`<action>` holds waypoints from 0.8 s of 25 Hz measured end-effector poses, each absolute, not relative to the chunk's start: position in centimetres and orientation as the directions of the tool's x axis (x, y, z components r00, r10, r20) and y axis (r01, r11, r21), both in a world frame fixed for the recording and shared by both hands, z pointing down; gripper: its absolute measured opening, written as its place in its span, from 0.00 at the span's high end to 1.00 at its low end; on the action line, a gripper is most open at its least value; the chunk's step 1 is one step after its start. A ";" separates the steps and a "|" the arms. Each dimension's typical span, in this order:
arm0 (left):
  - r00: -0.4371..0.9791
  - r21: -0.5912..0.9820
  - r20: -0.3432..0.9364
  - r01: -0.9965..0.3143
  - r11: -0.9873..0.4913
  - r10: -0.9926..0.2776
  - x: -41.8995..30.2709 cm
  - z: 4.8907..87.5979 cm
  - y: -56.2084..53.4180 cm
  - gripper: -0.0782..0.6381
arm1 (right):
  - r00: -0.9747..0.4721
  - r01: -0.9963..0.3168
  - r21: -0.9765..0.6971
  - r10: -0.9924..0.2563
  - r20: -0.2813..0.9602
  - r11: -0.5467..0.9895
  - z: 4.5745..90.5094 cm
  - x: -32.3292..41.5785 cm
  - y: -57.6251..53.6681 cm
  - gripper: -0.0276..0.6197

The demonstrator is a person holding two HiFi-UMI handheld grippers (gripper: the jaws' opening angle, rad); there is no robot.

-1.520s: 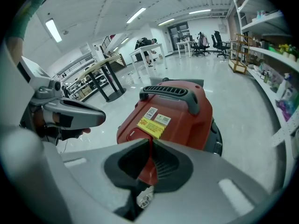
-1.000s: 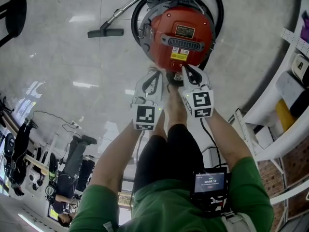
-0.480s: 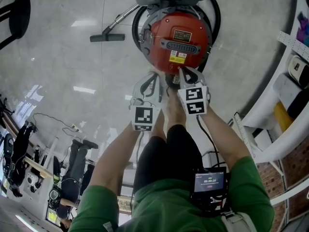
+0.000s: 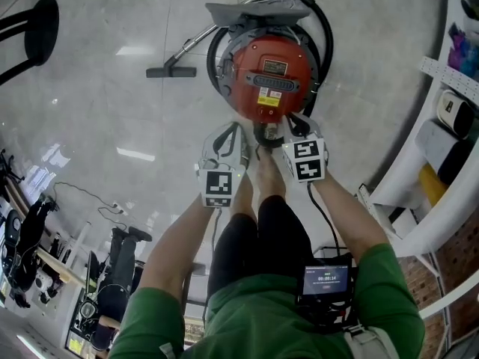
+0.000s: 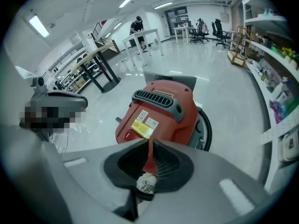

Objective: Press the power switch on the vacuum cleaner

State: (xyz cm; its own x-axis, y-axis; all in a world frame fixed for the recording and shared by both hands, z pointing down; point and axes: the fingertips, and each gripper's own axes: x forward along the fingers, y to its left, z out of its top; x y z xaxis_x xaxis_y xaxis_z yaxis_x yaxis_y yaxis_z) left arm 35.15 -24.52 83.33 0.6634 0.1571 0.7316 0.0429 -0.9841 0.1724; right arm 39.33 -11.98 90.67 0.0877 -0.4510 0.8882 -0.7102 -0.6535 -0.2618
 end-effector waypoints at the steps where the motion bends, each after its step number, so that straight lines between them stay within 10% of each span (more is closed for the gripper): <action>1: 0.667 0.168 0.729 0.041 -0.985 0.152 35.3 82.7 -24.6 0.88 | 0.091 -0.714 -0.261 -0.456 0.885 -0.650 90.0 39.4 -11.9 0.93; 20: 0.771 0.142 0.621 0.064 -0.988 0.140 35.0 71.2 -25.2 0.88 | 0.295 -0.715 -0.200 -0.547 0.783 -0.670 74.3 41.7 -9.9 0.93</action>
